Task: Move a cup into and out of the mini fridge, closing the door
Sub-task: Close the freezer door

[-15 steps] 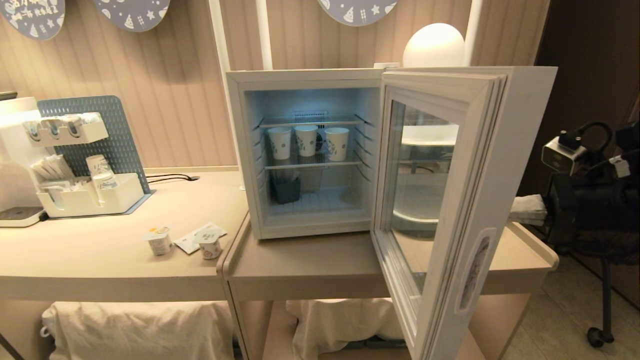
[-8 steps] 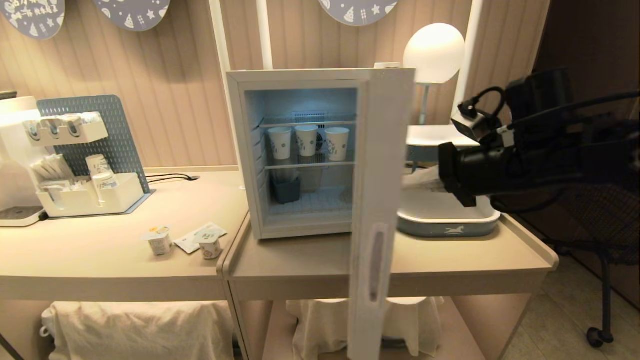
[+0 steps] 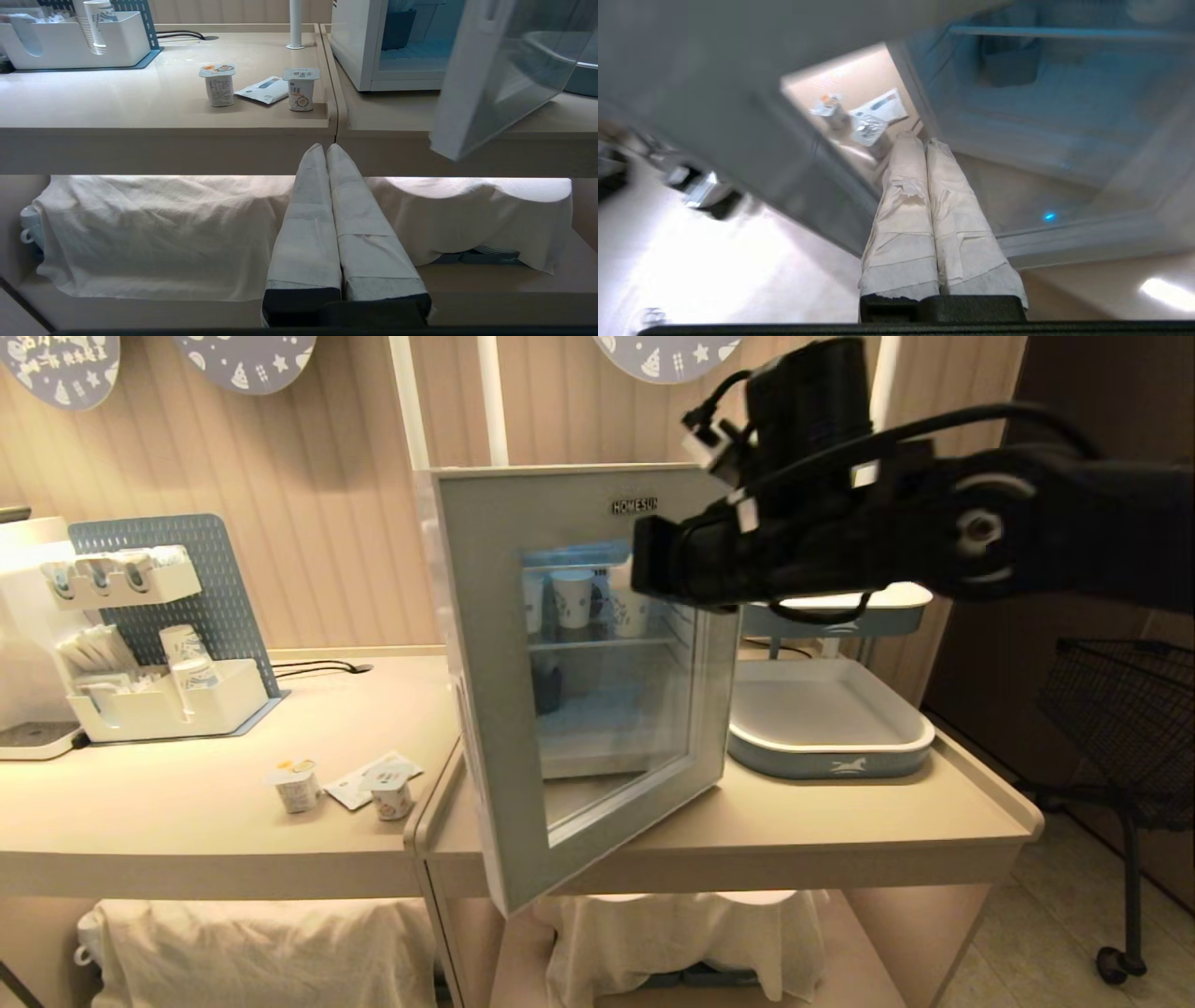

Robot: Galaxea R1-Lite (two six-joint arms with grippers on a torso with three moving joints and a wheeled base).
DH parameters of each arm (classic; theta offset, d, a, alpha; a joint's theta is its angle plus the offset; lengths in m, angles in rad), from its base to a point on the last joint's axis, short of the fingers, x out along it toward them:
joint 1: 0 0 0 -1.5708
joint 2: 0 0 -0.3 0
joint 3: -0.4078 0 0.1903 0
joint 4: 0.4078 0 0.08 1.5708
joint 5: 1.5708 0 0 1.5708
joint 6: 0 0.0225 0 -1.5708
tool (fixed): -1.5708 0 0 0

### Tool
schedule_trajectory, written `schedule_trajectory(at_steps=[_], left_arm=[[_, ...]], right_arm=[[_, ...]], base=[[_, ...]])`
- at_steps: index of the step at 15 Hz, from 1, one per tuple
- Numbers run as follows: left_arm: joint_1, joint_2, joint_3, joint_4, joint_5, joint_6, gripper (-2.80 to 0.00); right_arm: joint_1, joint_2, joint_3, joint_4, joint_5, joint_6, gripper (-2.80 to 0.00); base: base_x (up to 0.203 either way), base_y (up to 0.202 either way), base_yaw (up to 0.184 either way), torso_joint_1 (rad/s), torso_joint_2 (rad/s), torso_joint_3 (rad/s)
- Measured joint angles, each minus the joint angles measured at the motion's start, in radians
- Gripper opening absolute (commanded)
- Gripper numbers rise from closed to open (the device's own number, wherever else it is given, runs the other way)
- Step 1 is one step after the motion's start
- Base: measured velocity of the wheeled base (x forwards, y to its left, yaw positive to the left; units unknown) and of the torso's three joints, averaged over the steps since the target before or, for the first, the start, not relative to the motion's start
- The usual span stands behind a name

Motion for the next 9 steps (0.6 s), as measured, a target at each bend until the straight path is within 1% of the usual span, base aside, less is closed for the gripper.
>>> schedule_trajectory(at_steps=[2,4,5,6,7,9], left_arm=[[-0.001,0.0,0.0,0.0,0.0,0.0,-2.8],[0.0,0.0,0.0,0.0,0.0,-0.001,-2.8],[-0.001,0.0,0.0,0.0,0.0,-0.001,-2.8],[0.0,0.0,0.0,0.0,0.0,-0.001,-2.8],[0.0,0.0,0.0,0.0,0.0,0.0,-2.8],[-0.001,0.0,0.0,0.0,0.0,0.0,-2.8]], right_arm=[[0.021,0.078,-0.009,-0.121,-0.151,-0.097,-2.8],[0.018,0.16,-0.009,-0.284,-0.309,-0.226,-2.8],[0.005,0.195,-0.009,-0.359,-0.354,-0.281,-2.8],[-0.014,0.23,-0.009,-0.431,-0.368,-0.32,-2.8],[-0.035,0.259,-0.009,-0.469,-0.367,-0.329,-2.8],[-0.068,0.314,-0.011,-0.482,-0.358,-0.33,-2.8]], base=[[0.0,0.0,0.0,0.0,0.0,0.0],[0.0,0.0,0.0,0.0,0.0,0.0],[0.0,0.0,0.0,0.0,0.0,0.0],[0.0,0.0,0.0,0.0,0.0,0.0],[0.0,0.0,0.0,0.0,0.0,0.0],[0.0,0.0,0.0,0.0,0.0,0.0]])
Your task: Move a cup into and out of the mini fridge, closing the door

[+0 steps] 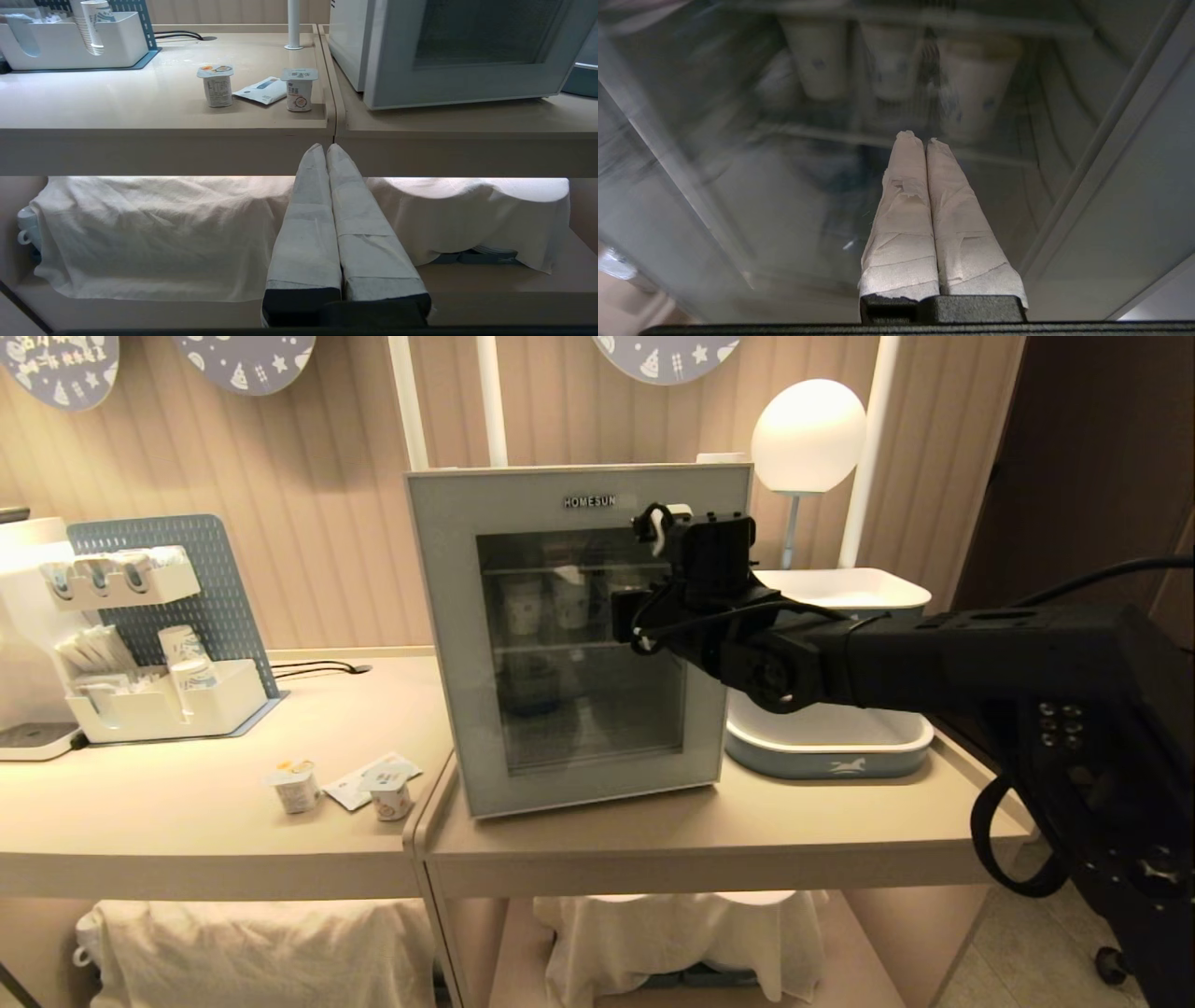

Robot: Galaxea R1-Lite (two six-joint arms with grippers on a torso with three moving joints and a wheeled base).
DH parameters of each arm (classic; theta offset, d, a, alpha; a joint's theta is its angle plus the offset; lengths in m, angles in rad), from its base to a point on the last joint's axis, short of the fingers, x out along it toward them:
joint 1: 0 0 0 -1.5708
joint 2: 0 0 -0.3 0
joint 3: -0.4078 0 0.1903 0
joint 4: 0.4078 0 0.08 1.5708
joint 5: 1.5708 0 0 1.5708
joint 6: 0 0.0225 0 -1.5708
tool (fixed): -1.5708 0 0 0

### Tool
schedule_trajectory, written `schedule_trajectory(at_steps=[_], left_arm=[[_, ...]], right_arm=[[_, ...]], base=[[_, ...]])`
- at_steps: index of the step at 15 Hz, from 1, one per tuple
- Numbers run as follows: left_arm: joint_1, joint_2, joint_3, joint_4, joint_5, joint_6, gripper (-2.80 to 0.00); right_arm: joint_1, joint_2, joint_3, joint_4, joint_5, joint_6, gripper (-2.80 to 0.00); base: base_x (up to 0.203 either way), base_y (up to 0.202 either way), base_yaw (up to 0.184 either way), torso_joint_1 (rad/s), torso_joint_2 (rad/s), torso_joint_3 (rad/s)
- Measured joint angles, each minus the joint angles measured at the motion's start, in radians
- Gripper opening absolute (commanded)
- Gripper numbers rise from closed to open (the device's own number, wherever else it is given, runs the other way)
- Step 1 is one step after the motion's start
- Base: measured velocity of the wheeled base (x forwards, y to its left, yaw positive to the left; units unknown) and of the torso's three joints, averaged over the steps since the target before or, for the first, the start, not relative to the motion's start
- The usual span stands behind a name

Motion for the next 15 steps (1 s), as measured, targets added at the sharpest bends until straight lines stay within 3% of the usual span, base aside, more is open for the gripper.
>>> schedule_trajectory(at_steps=[3,8,12,15], left_arm=[[0.0,0.0,0.0,0.0,0.001,0.0,-2.8],[0.0,0.0,0.0,0.0,0.001,0.0,-2.8],[0.0,0.0,0.0,0.0,0.0,0.0,-2.8],[0.0,0.0,0.0,0.0,0.001,0.0,-2.8]], right_arm=[[-0.031,0.059,0.0,-0.016,0.051,0.008,-2.8],[-0.041,0.044,0.05,-0.015,0.009,0.041,-2.8],[-0.042,-0.183,0.224,-0.009,-0.123,0.035,-2.8],[-0.076,-0.504,0.424,0.022,-0.297,0.011,-2.8]], base=[[0.0,0.0,0.0,0.0,0.0,0.0],[0.0,0.0,0.0,0.0,0.0,0.0],[0.0,0.0,0.0,0.0,0.0,0.0],[0.0,0.0,0.0,0.0,0.0,0.0]])
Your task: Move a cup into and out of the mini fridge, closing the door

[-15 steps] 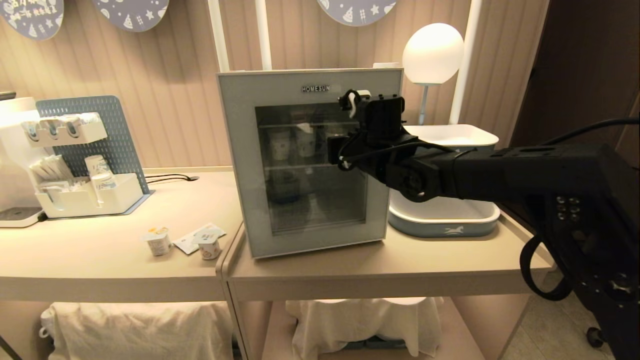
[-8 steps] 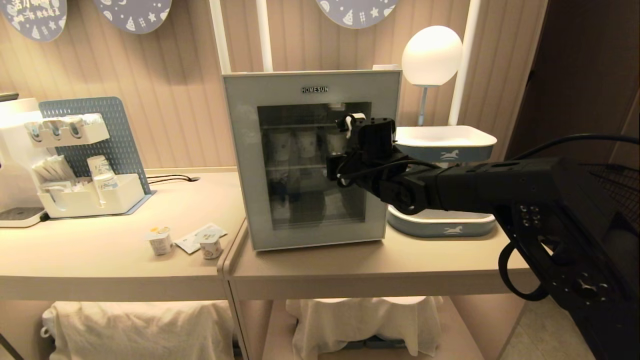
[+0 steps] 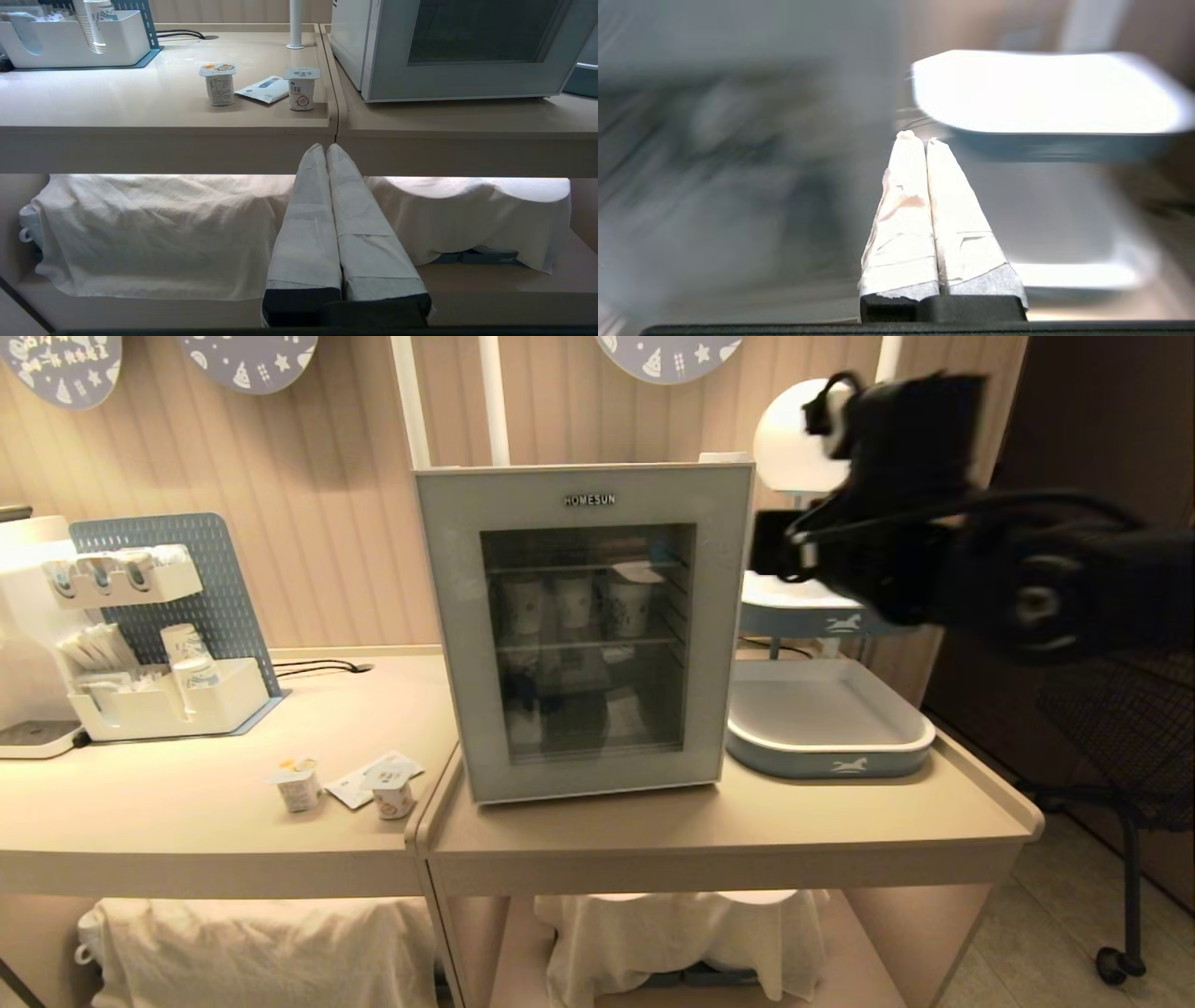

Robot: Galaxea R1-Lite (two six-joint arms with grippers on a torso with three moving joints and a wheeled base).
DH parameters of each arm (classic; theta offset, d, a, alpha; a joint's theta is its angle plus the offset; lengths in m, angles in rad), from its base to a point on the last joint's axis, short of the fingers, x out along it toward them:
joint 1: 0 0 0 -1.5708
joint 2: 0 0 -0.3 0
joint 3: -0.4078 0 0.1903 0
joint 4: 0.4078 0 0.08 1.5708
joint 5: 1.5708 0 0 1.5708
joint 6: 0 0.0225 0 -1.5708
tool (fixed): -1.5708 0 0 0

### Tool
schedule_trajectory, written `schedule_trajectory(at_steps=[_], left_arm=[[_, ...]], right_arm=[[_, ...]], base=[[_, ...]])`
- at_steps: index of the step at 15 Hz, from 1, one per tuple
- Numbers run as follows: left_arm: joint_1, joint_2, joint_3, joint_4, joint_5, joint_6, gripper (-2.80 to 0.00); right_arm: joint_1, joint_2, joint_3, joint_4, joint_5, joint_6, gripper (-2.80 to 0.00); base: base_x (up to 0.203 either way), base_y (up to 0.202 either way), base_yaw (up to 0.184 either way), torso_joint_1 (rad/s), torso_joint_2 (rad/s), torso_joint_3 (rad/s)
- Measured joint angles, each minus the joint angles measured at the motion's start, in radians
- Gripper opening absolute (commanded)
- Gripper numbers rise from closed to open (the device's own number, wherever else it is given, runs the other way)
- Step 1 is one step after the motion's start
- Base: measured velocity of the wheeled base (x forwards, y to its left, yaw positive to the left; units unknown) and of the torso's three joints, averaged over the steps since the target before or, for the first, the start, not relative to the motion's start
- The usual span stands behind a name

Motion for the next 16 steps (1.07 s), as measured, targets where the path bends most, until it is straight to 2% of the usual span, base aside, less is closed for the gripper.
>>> schedule_trajectory(at_steps=[4,6,7,9,11,15,16], left_arm=[[0.0,0.0,0.0,0.0,0.0,0.001,-2.8],[0.001,0.0,0.0,0.0,0.0,0.002,-2.8],[0.0,0.0,0.0,0.0,-0.001,0.001,-2.8],[0.0,0.0,0.0,0.0,0.0,0.002,-2.8],[0.0,0.0,0.0,0.0,0.0,0.001,-2.8],[0.0,0.0,0.0,0.0,0.0,0.002,-2.8],[0.0,0.0,0.0,0.0,0.0,0.002,-2.8]], right_arm=[[-0.077,-0.566,0.338,0.033,-0.198,-0.063,-2.8],[-0.176,-0.856,0.541,0.059,-0.265,-0.091,-2.8],[-0.246,-1.004,0.648,0.071,-0.266,-0.109,-2.8],[-0.363,-1.277,0.833,0.102,-0.208,-0.13,-2.8],[-0.439,-1.492,1.003,0.157,-0.114,-0.086,-2.8],[-0.501,-1.785,1.259,0.209,0.265,0.058,-2.8],[-0.506,-1.812,1.319,0.197,0.319,0.07,-2.8]], base=[[0.0,0.0,0.0,0.0,0.0,0.0],[0.0,0.0,0.0,0.0,0.0,0.0],[0.0,0.0,0.0,0.0,0.0,0.0],[0.0,0.0,0.0,0.0,0.0,0.0],[0.0,0.0,0.0,0.0,0.0,0.0],[0.0,0.0,0.0,0.0,0.0,0.0],[0.0,0.0,0.0,0.0,0.0,0.0]])
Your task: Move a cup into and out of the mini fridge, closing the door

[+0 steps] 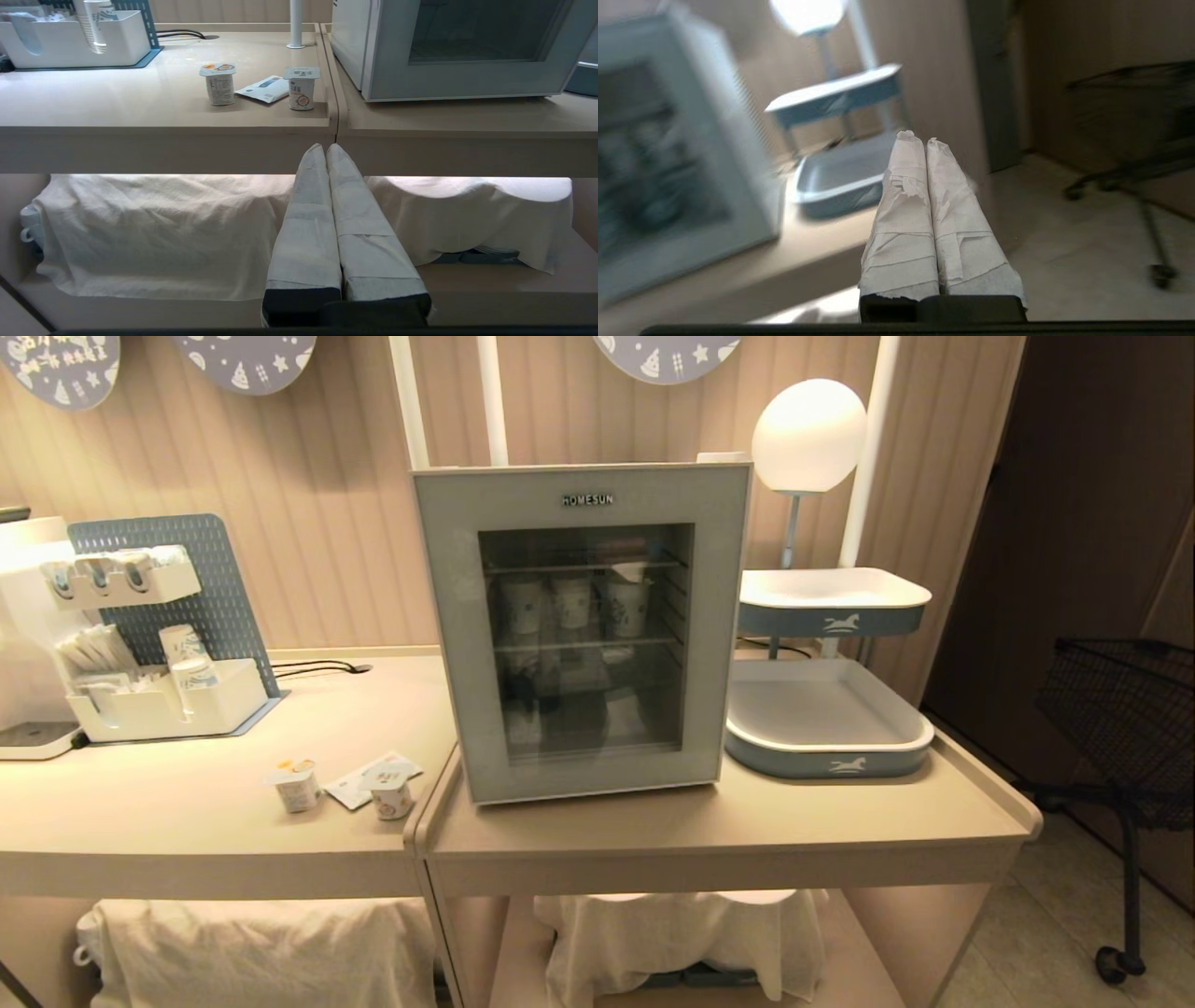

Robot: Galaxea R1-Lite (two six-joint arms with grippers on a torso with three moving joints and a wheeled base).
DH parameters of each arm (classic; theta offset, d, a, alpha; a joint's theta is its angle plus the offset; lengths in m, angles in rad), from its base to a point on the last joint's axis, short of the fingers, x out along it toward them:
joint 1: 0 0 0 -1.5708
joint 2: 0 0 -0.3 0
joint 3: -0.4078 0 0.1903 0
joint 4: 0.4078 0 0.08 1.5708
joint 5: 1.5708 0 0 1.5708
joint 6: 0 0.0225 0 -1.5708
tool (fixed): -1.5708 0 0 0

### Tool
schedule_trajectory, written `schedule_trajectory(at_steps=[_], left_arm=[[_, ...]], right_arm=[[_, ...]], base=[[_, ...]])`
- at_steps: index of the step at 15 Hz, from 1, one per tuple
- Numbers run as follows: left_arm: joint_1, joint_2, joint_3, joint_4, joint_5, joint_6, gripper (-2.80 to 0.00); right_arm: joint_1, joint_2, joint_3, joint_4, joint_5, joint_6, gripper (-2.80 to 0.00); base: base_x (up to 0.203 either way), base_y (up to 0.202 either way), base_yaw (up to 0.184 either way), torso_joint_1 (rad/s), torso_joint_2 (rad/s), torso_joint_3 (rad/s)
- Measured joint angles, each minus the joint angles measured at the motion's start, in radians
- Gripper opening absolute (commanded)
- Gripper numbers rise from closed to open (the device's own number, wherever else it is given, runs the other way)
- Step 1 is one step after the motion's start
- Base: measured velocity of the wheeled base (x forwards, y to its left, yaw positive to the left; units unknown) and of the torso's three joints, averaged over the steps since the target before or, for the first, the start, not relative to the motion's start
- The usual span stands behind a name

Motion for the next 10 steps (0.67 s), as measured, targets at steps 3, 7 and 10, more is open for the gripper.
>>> schedule_trajectory(at_steps=[3,7,10], left_arm=[[0.0,0.0,0.0,0.0,0.0,0.0,-2.8],[0.0,0.0,0.0,0.0,0.0,0.0,-2.8],[0.0,0.0,0.0,0.0,0.0,0.0,-2.8]], right_arm=[[-0.006,-0.043,0.187,-0.06,0.105,-0.038,-2.8],[-0.007,-0.056,0.225,0.032,0.275,-0.202,-2.8],[-0.007,-0.057,0.227,0.034,0.274,-0.152,-2.8]], base=[[0.0,0.0,0.0,0.0,0.0,0.0],[0.0,0.0,0.0,0.0,0.0,0.0],[0.0,0.0,0.0,0.0,0.0,0.0]])
